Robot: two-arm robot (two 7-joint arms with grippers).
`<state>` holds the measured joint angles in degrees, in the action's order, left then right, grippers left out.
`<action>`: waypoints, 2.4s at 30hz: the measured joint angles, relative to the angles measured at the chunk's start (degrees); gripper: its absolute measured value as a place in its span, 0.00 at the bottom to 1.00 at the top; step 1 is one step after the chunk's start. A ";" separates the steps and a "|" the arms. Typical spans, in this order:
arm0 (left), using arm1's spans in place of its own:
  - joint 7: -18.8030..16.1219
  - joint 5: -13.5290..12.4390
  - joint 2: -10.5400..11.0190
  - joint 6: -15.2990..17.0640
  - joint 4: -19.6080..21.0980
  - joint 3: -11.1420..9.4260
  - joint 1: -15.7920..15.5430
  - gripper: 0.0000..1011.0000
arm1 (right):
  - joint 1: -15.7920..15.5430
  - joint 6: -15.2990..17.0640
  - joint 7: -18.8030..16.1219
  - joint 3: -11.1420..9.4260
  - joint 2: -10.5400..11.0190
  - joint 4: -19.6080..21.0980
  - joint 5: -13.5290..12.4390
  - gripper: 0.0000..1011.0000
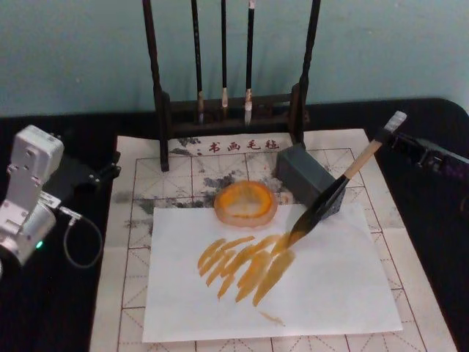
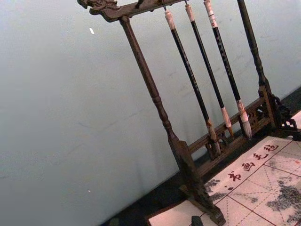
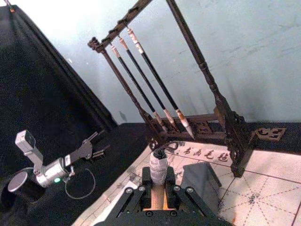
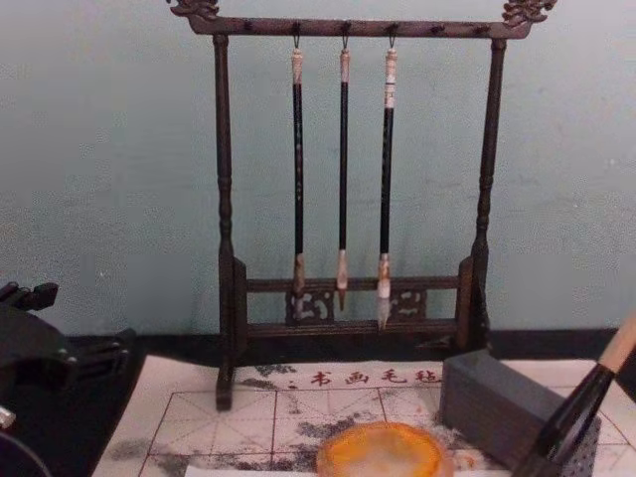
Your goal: Pick up the brush from the inkstone, write on the paper, then place the brush back to its original position.
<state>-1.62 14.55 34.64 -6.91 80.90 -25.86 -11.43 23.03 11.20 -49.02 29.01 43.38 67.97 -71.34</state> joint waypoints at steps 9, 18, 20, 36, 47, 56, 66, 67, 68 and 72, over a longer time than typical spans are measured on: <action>0.00 0.00 0.00 0.00 0.00 0.00 0.00 0.99 | -0.48 -0.43 -0.32 -0.33 0.38 0.93 2.21 0.19; 0.00 0.00 0.00 0.00 0.00 0.00 0.00 0.99 | -1.00 -1.02 -0.56 -0.67 0.59 1.71 3.84 0.19; 0.00 0.00 0.00 0.00 0.00 0.00 0.00 0.99 | -1.11 -1.21 -0.57 -0.74 0.59 1.82 4.23 0.19; 0.00 0.00 0.00 0.00 0.00 0.00 0.00 0.99 | -1.60 -2.21 -1.03 -1.79 0.44 1.76 6.04 0.19; 0.00 0.00 0.00 0.00 0.00 0.00 0.00 0.99 | -1.81 -2.42 -1.17 -2.48 0.48 1.62 6.86 0.19; 0.00 0.00 0.00 0.00 0.00 0.00 0.00 0.99 | -1.95 -2.65 -1.04 -3.12 0.52 1.43 7.30 0.19; 0.00 0.00 0.00 0.00 0.00 0.00 0.00 0.99 | -2.07 -3.01 -0.61 -3.92 0.49 1.22 7.76 0.19; 0.00 0.00 0.00 0.00 0.00 0.00 0.00 0.99 | -2.07 -3.01 -0.61 -3.92 0.49 1.22 7.76 0.19; 0.00 0.00 0.00 0.00 0.00 0.00 0.00 0.99 | -2.11 -3.07 -0.59 -4.03 0.48 1.22 7.84 0.19; 0.00 0.00 0.00 0.00 0.00 0.00 0.00 0.99 | -2.19 -3.13 -0.47 -4.24 0.47 1.28 8.01 0.19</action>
<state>-1.62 14.55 34.65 -6.91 80.90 -25.86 -11.43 20.84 8.07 -49.49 24.77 43.85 69.25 -63.32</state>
